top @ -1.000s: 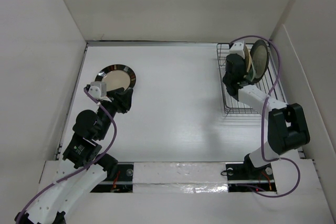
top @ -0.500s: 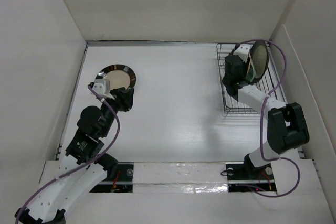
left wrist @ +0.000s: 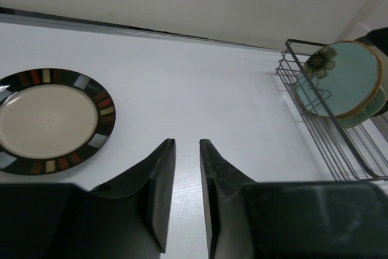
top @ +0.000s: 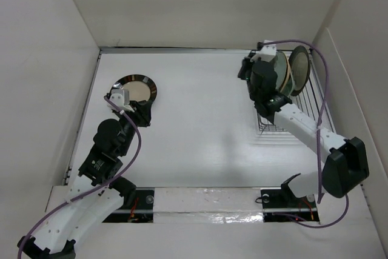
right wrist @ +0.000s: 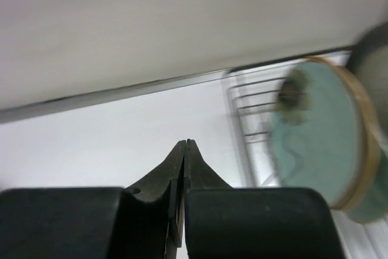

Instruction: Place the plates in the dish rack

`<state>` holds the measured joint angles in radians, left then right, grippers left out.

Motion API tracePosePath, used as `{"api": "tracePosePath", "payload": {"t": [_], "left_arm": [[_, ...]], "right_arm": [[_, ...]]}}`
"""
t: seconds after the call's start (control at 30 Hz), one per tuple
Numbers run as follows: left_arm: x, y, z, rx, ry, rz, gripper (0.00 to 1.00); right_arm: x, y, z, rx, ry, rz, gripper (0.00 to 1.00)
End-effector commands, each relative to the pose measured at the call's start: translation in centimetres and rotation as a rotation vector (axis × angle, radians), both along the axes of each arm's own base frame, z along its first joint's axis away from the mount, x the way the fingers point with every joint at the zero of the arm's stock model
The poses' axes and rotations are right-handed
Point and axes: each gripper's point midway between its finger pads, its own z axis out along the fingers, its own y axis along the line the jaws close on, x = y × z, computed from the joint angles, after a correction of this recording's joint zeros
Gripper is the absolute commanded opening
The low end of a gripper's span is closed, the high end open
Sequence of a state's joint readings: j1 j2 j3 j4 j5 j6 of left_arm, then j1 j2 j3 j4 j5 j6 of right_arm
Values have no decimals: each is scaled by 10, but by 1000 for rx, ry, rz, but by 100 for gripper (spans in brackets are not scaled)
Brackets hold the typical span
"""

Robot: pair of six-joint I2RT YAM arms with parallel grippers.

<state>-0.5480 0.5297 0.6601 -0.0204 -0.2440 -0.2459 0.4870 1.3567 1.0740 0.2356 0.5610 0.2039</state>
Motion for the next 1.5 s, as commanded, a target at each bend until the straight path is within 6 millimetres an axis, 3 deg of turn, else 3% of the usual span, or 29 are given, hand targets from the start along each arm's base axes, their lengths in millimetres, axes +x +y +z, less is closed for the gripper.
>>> {"api": "tracePosePath", "payload": {"t": [0.0,0.03,0.07,0.1,0.13,0.23,0.27,0.3,0.33,0.37,0.4,0.43,0.47,0.5,0.53,0.57,0.6,0.67,0.7,0.73,0.8,0.83,1.03,1.13,1.17,1.23,1.33,1.37,1.47], "left_arm": [[5,6,11,-20,-26,45,18],[5,9,11,-26,-24,62,14],[5,10,12,-29,-27,66,5],[3,12,15,-38,-38,71,1],[3,15,16,-41,-42,86,0],[3,20,16,-45,-45,112,0],[2,19,16,-48,-45,106,0],[2,19,16,-47,-43,101,0],[1,18,18,-51,-48,94,0],[1,18,19,-53,-52,94,0],[2,16,18,-53,-49,89,0],[1,15,17,-53,-46,81,0],[1,13,16,-50,-43,71,0],[0,12,17,-52,-43,63,0],[-1,9,18,-55,-45,46,0],[-1,8,18,-58,-49,41,0],[-2,8,20,-61,-56,35,2],[-2,6,19,-59,-49,26,4],[-3,6,20,-62,-51,21,5],[-4,5,21,-64,-55,15,6],[-6,7,25,-72,-70,20,8],[-6,8,23,-70,-67,23,8],[-12,9,30,-87,-93,13,12],[-15,9,33,-92,-101,2,14],[-16,9,35,-97,-109,2,14],[-18,12,38,-102,-125,7,15],[-20,16,41,-106,-136,19,16],[-20,17,41,-105,-140,22,16],[-19,16,40,-100,-135,22,16]], "right_arm": [[-6,102,19,106,-37,337,0],[4,128,-9,99,22,389,0],[2,156,-19,130,58,452,0],[3,183,-8,166,55,543,0],[9,207,-39,203,129,582,0],[13,262,-37,292,137,714,0],[23,277,-72,315,211,719,0],[22,292,-82,334,234,746,0],[28,305,-73,369,228,773,0],[35,317,-107,411,301,770,0],[32,329,-115,438,323,791,0],[38,334,-124,461,332,778,4],[40,345,-119,503,340,782,16],[42,354,-149,506,398,789,23],[40,362,-154,521,410,796,32],[45,367,-152,553,407,787,49],[40,378,-175,548,451,792,54],[36,390,-191,553,503,791,64],[33,403,-183,566,494,818,64],[33,406,-202,563,527,812,65],[31,416,-204,596,544,814,65],[26,423,-219,604,571,819,65],[24,439,-232,728,633,837,65],[19,446,-251,768,697,849,64],[20,451,-246,805,702,858,63],[15,454,-264,834,746,862,61],[17,457,-261,874,741,867,47],[17,457,-261,868,741,864,28],[19,453,-254,872,718,852,0]]}}
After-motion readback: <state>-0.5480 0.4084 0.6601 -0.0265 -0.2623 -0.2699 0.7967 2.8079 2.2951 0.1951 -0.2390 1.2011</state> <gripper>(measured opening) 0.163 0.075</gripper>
